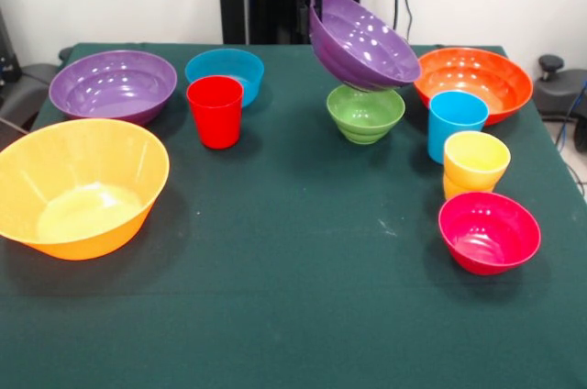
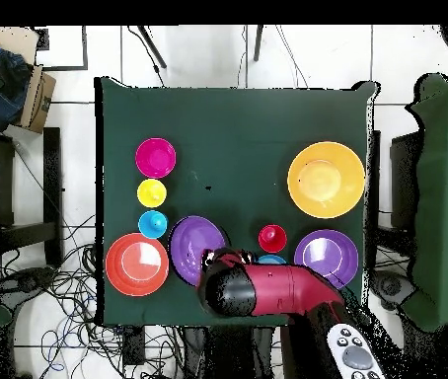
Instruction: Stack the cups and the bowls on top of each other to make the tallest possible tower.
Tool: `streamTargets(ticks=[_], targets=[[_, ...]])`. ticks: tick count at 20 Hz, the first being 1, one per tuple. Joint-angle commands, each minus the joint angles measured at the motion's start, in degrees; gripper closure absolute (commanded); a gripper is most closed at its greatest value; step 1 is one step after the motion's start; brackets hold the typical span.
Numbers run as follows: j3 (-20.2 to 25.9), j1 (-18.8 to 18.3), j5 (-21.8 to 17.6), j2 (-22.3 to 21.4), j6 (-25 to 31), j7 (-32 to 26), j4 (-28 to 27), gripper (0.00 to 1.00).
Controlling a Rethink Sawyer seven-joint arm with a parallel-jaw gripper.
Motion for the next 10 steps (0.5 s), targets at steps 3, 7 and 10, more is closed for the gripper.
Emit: streamTargets(ticks=[3,7,10], targets=[[5.5,-0.5,0.5,3.5,8.7,-1.1,-5.7,1.00],[5.6,-0.8,0.3,3.6,8.9,-0.9,-5.8,1.00],[5.5,-0.8,0.2,3.6,8.7,-0.5,-5.9,1.00]])
